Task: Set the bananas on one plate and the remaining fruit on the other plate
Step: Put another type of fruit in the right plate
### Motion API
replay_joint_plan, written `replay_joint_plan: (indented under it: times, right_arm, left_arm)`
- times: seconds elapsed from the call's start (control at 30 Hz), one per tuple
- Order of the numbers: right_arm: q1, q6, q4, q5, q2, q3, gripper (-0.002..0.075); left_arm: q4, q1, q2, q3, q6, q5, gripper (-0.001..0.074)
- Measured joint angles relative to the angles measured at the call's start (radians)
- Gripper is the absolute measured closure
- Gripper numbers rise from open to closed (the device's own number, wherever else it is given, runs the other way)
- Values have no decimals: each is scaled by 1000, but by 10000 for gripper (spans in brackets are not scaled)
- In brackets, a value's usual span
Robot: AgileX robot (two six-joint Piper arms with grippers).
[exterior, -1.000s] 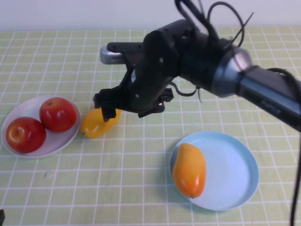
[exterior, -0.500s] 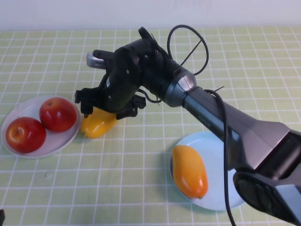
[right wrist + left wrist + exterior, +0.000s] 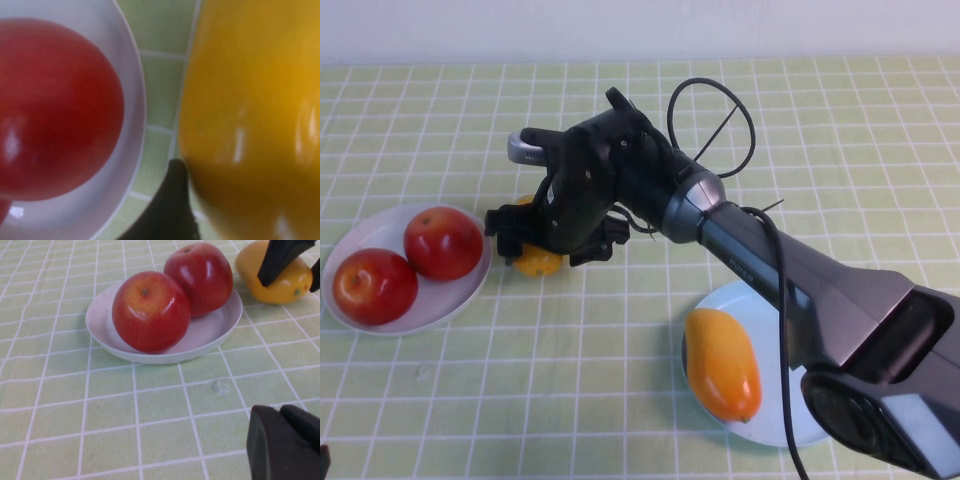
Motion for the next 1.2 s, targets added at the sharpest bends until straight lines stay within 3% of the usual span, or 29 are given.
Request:
replay_joint_plan:
  times: [0.27, 0.63, 1.2]
  right_arm:
    - [0, -77, 0, -31, 6, 0, 234]
    - [0, -187, -2, -28, 6, -2, 253]
    - [4, -236, -76, 148, -89, -4, 260]
  left_arm:
    - [0, 0, 0, 0, 0, 0, 731]
    - [0, 0, 0, 0, 0, 0, 731]
    - [0, 0, 0, 0, 0, 0, 731]
